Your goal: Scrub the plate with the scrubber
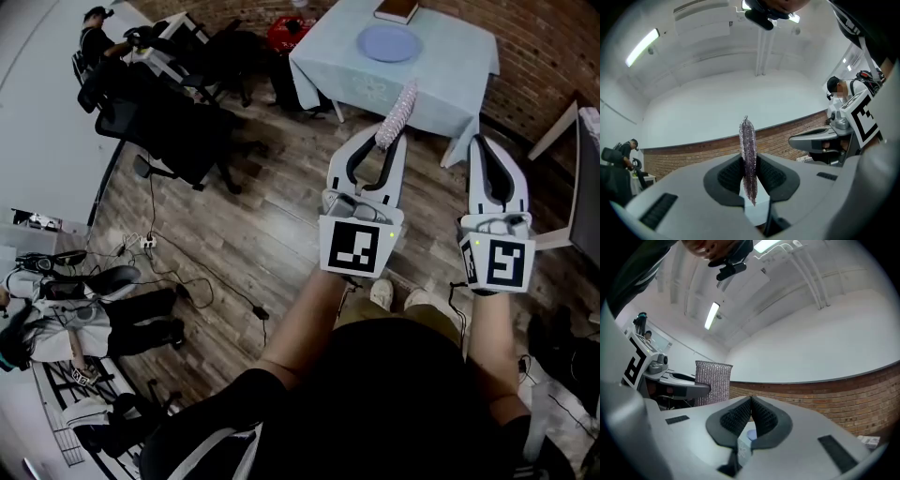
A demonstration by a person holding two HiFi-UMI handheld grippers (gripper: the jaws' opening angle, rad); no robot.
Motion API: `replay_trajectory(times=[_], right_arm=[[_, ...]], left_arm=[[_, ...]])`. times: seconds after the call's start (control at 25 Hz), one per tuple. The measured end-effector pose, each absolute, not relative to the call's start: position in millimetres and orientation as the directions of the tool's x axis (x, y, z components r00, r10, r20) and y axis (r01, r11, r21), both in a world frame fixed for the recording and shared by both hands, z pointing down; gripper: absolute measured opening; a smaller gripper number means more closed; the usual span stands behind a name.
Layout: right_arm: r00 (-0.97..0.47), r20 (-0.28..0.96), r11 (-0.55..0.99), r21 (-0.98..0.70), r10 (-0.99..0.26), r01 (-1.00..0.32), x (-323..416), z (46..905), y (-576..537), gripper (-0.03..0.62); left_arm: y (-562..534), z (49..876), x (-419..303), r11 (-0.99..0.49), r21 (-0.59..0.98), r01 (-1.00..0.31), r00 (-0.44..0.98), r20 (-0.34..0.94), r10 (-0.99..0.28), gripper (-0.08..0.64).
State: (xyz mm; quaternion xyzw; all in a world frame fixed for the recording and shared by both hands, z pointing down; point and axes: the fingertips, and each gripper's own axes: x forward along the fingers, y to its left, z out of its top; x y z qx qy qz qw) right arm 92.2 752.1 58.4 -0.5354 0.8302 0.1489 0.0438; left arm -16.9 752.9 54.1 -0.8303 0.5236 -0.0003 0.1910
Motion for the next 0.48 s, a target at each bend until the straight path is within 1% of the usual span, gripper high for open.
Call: replay_trajectory(times=[0.12, 0.28, 0.48], right_arm=[[-0.430, -0.233, 0.386, 0.210, -0.872, -0.898, 90.6, 60.7, 752.7, 0.035], [-0.436, -0.240, 0.390, 0.217, -0.868, -0.895, 83.8, 59.7, 752.9, 0.035], [-0.432, -0.237, 0.387, 0.215, -0.870, -0.897, 74.8, 63.1, 752.8, 0.035]], left_arm=[[753.0, 55.0, -19.0, -0.380, -0.317, -0.869, 0.453, -0.199, -0.869, 0.078], [751.1, 53.5, -26.6, -0.391, -0.271, -0.880, 0.451, -0.214, -0.867, 0.078], [751.0, 51.0, -38.1, -0.387, -0.285, -0.877, 0.453, -0.220, -0.864, 0.078]])
